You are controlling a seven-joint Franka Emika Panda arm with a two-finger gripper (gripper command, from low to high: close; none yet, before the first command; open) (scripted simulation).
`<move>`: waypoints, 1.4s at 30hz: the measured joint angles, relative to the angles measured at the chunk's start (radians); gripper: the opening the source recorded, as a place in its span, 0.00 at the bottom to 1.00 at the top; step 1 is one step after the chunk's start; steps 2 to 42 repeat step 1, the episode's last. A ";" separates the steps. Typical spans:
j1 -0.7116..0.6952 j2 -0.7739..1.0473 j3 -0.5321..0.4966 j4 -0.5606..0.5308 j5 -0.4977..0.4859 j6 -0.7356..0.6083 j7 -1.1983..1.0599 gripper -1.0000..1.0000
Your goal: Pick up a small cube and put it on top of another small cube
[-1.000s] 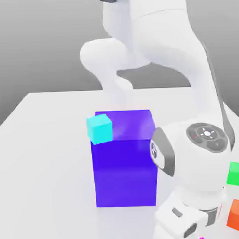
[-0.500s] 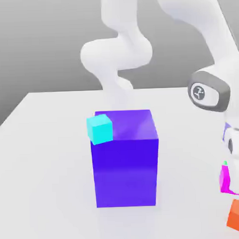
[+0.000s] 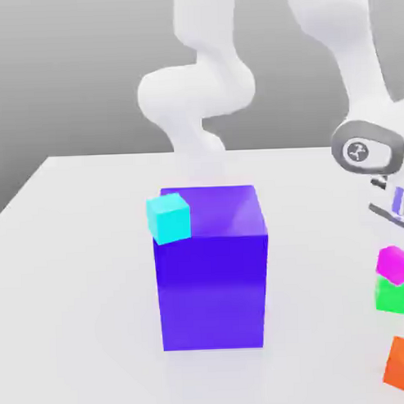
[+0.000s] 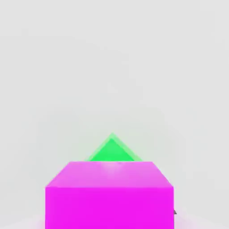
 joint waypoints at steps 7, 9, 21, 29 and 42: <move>0.000 0.000 0.000 0.000 0.000 0.000 0.000 1.00; 0.000 0.000 0.000 0.000 0.000 0.000 0.000 1.00; 0.000 0.000 0.000 0.000 0.000 0.000 0.000 1.00; 0.000 0.000 0.000 0.000 0.000 0.000 0.000 1.00; 0.000 0.000 0.000 0.000 0.000 0.000 0.000 1.00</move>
